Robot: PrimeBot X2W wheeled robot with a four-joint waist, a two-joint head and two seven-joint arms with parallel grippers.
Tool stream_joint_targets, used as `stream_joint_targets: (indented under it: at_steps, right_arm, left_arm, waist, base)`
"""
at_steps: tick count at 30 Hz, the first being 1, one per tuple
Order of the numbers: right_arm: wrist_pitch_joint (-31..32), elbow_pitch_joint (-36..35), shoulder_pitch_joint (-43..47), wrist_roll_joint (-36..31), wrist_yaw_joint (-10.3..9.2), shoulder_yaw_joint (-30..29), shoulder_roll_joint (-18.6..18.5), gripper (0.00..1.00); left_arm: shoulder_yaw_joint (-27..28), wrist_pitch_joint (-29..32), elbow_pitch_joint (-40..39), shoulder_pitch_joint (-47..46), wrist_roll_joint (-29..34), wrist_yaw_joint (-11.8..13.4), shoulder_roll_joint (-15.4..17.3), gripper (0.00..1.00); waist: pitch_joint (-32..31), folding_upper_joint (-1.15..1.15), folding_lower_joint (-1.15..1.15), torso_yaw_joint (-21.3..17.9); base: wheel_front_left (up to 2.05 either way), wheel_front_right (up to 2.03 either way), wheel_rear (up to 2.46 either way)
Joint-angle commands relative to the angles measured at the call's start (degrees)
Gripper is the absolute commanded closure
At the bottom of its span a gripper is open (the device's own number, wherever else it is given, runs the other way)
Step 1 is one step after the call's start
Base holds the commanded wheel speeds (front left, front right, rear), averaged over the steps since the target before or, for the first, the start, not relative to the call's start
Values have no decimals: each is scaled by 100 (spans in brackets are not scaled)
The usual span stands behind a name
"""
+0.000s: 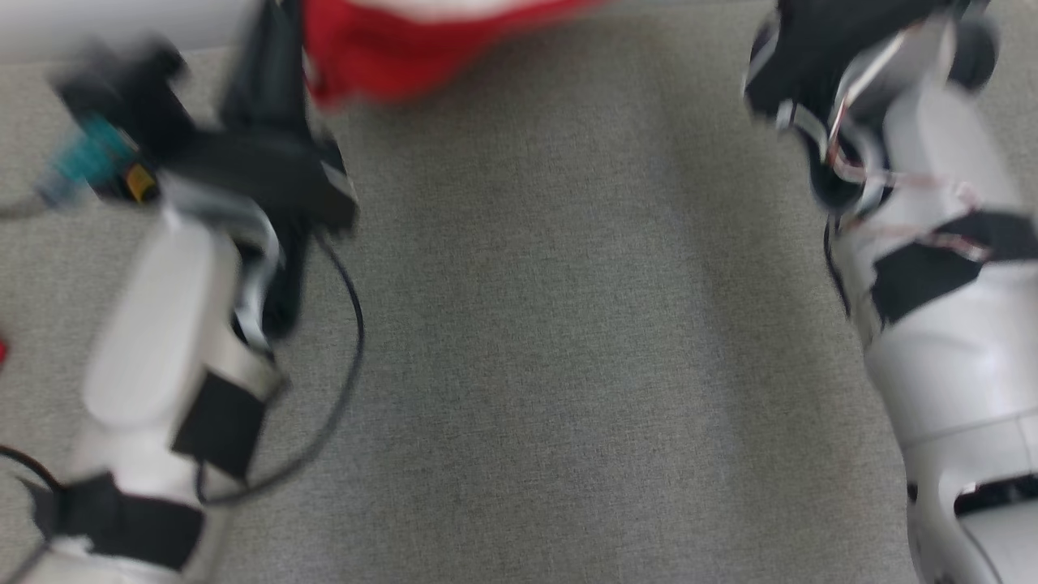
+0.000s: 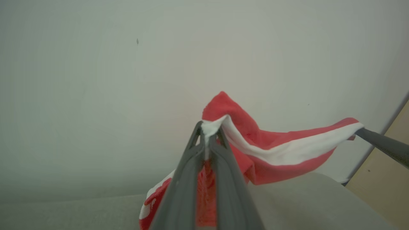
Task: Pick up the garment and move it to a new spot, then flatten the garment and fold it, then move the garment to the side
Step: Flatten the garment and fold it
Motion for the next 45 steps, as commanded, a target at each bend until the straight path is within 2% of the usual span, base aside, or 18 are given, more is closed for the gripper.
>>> stream_joint_targets:
  at_steps: [1,6,11,16,20,23,24,28,29,32,35,37,45]
  right_arm:
    - [128,30,159,80,20,86,-53,100]
    - [843,57,1281,272,20,509,-420,100]
    - [1584,-425,2231,434,20,727,-890,100]
    - [2187,-1247,3290,432,19,468,-1254,100]
    - [2808,-2159,4340,290,13,-132,-1424,100]
    - [3449,-3077,5286,130,13,-781,-1249,100]
    - [3449,-3077,5286,130,13,-781,-1249,100]
    - [4273,-4632,6462,-81,13,-1593,-741,100]
    - [4585,-5321,6851,-202,13,-1855,-444,100]
    - [4887,-5964,7098,-412,13,-2045,-132,100]
    - [5036,-6039,6946,-638,13,-1953,-82,100]
    - [5048,-5855,6674,-793,14,-1803,-212,100]
    - [4650,-4183,4931,-1234,14,-1287,-725,100]
  left_arm:
    - [-96,-21,67,220,77,-31,-48,100]
    - [-697,-152,639,1428,332,-99,-200,100]
    - [-1176,-202,909,2140,598,-134,-181,100]
    - [-1459,-229,882,2814,766,-73,-127,100]
    - [-1644,-131,688,3294,822,0,-100,100]
    - [-1580,-140,411,3702,654,173,-113,100]
    - [-1580,-140,411,3702,654,173,-113,100]
    - [-1515,-121,-238,4241,509,416,-93,100]
    - [-1557,10,-552,4463,479,512,-33,100]
    - [-1610,225,-957,4648,464,623,34,100]
    - [-1659,432,-1134,4595,508,696,86,100]
    - [-1638,555,-1156,4434,493,743,63,100]
    - [-1622,841,-817,3574,417,761,-324,100]
  waist:
    - [-138,-1,-1,56]
    - [-613,-1,-1,69]
    - [-1213,-1,-1,92]
    - [-1740,-1,-1,77]
    - [-2054,-1,-1,164]
    - [-2186,-1,-1,247]
    - [-2186,-1,-1,247]
    - [-2261,-1,-1,350]
    - [-2266,-1,-1,402]
    - [-2243,-1,-1,443]
    - [-2185,-1,-1,489]
    - [-2120,-1,-1,526]
    - [-1618,-1,-1,813]
  base:
    - [0,0,0]
    - [0,0,0]
    - [0,0,0]
    - [0,0,0]
    - [0,0,0]
    - [0,0,0]
    - [0,0,0]
    - [0,0,0]
    - [0,0,0]
    - [0,0,0]
    - [0,0,0]
    - [0,0,0]
    - [0,0,0]
